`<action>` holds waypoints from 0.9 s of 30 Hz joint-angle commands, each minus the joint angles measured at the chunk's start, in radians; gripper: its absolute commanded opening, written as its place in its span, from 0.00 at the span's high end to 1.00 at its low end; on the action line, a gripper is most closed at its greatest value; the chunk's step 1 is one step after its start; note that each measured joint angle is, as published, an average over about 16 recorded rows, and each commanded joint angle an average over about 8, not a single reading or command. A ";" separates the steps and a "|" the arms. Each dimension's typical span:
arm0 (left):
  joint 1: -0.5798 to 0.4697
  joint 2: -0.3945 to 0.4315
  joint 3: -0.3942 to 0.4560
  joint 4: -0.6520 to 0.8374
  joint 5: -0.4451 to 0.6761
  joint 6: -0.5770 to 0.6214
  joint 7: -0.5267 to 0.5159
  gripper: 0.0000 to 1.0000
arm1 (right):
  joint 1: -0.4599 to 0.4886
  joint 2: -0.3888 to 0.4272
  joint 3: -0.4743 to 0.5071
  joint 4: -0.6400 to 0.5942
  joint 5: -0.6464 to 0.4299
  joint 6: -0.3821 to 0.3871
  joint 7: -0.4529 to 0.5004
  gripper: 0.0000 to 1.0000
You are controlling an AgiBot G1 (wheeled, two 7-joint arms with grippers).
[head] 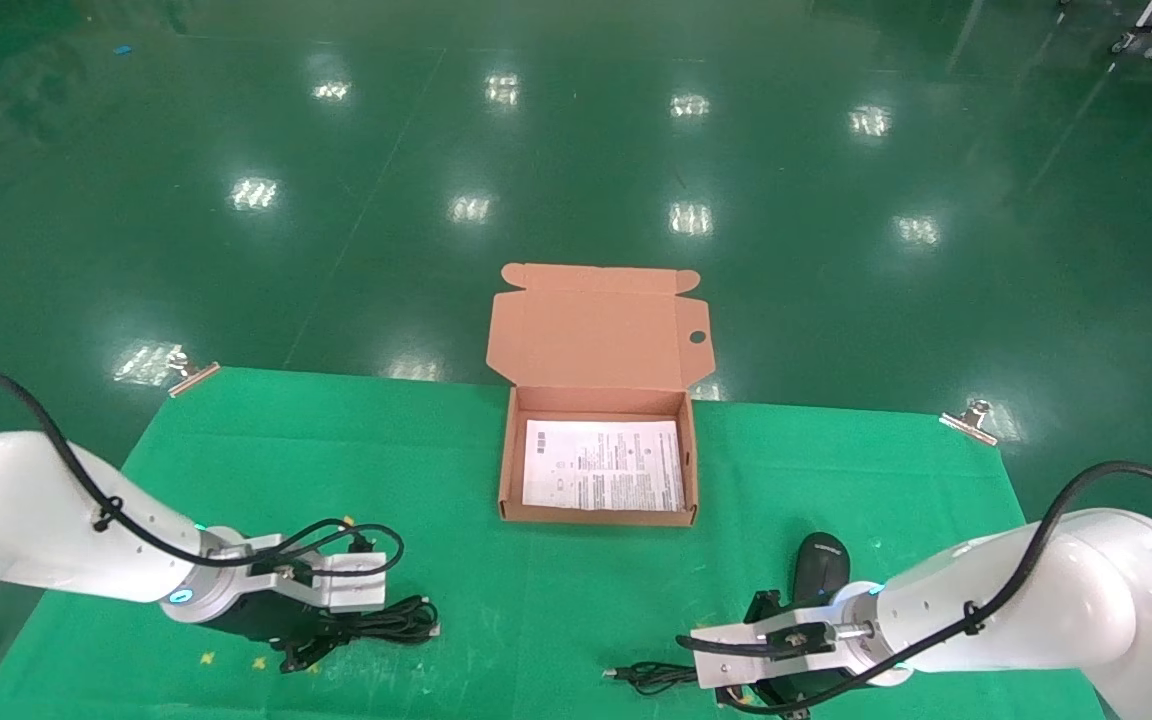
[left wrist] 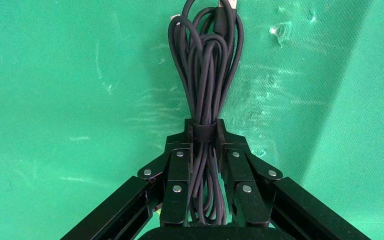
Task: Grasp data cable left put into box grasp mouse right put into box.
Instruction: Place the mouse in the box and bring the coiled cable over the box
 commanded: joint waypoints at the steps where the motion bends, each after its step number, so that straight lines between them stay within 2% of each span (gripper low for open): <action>1: 0.000 0.000 0.000 0.000 0.000 0.000 0.000 1.00 | -0.001 -0.001 -0.001 -0.001 0.000 0.001 -0.001 1.00; 8: -0.007 -0.013 -0.002 -0.018 -0.002 0.005 0.006 1.00 | 0.021 0.035 0.017 0.047 0.003 -0.018 0.035 1.00; 14: -0.035 -0.056 -0.012 -0.092 0.000 0.016 0.002 1.00 | 0.057 0.131 0.064 0.171 -0.001 -0.041 0.145 1.00; 20: -0.083 -0.097 -0.023 -0.200 0.025 0.020 -0.034 1.00 | 0.114 0.222 0.122 0.285 -0.049 -0.034 0.266 1.00; 24: -0.119 -0.111 -0.030 -0.268 0.053 0.011 -0.067 1.00 | 0.167 0.239 0.155 0.321 -0.093 -0.013 0.321 1.00; 27: -0.147 -0.112 -0.036 -0.309 0.076 -0.003 -0.091 1.00 | 0.213 0.221 0.173 0.325 -0.118 0.010 0.337 1.00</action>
